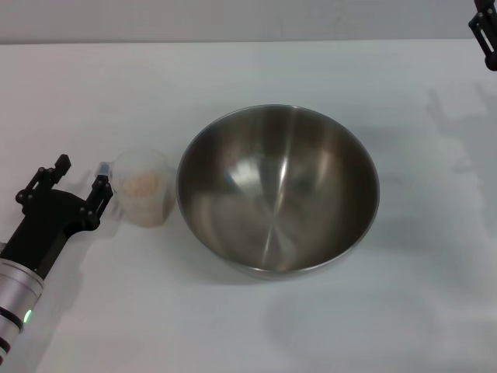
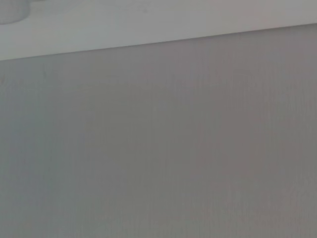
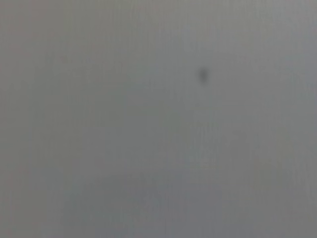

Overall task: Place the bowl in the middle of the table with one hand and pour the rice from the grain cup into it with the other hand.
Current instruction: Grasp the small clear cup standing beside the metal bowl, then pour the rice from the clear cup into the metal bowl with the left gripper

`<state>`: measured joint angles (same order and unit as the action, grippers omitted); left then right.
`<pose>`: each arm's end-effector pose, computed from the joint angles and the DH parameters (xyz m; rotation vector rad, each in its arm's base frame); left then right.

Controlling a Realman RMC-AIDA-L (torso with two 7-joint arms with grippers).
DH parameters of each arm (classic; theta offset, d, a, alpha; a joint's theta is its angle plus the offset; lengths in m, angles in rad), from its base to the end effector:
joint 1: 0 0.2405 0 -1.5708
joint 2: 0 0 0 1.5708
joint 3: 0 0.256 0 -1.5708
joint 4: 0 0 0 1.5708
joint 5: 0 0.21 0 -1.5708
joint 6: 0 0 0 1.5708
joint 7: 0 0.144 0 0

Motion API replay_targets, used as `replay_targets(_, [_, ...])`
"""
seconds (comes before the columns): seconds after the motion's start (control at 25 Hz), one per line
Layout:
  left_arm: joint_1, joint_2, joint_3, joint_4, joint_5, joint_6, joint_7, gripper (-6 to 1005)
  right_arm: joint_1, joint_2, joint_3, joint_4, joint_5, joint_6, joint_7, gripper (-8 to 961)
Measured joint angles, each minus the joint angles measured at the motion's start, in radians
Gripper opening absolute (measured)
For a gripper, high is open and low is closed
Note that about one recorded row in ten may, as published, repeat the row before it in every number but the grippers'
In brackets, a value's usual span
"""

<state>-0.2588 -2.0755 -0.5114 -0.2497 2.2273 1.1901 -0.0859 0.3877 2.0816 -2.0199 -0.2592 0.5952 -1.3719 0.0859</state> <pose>-0.3394 0.2584 -0.0617 -1.8193 -0.5598 -0.6292 0.2945 0.3268 0.0136 -1.4770 0.3036 0.8783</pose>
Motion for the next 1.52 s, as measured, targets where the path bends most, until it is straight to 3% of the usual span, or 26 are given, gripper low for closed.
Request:
replay_targets(0.16, [-0.003,0.0,-0.001,-0.005,0.002,-0.001,0.002,717,0.003,0.0,-0.002,0.0,-0.001,0.008,0.0,816])
replay_targets(0.36, [-0.006,0.001,0.0,-0.006,0.006,0.001,0.007,527,0.004,0.0,-0.003,0.0,-0.003,0.011,0.0,816])
replay_targets(0.48, [-0.009,0.002,-0.001,-0.008,0.006,0.004,0.007,262,0.005,0.0,-0.001,0.0,-0.002,0.011,0.0,816])
replay_targets(0.68, [-0.018,0.0,-0.001,-0.009,0.006,0.006,0.008,69,0.002,0.0,0.004,0.0,0.0,0.008,0.0,816])
replay_targets(1.04, [-0.027,-0.002,-0.002,-0.018,0.001,0.019,0.008,53,-0.003,0.001,0.005,0.0,0.0,0.007,0.0,817])
replay_targets(1.16, [-0.032,-0.002,-0.024,-0.021,0.0,0.082,0.032,49,-0.005,0.001,0.005,0.001,0.0,0.004,0.0,817])
replay_targets(1.36, [-0.061,-0.003,-0.049,-0.023,0.004,0.195,0.225,42,-0.006,0.002,0.004,0.002,0.0,0.0,0.0,817])
replay_targets(1.52, [-0.103,-0.003,-0.028,-0.024,0.01,0.277,0.52,35,-0.003,0.001,0.006,0.002,0.0,-0.003,-0.005,817])
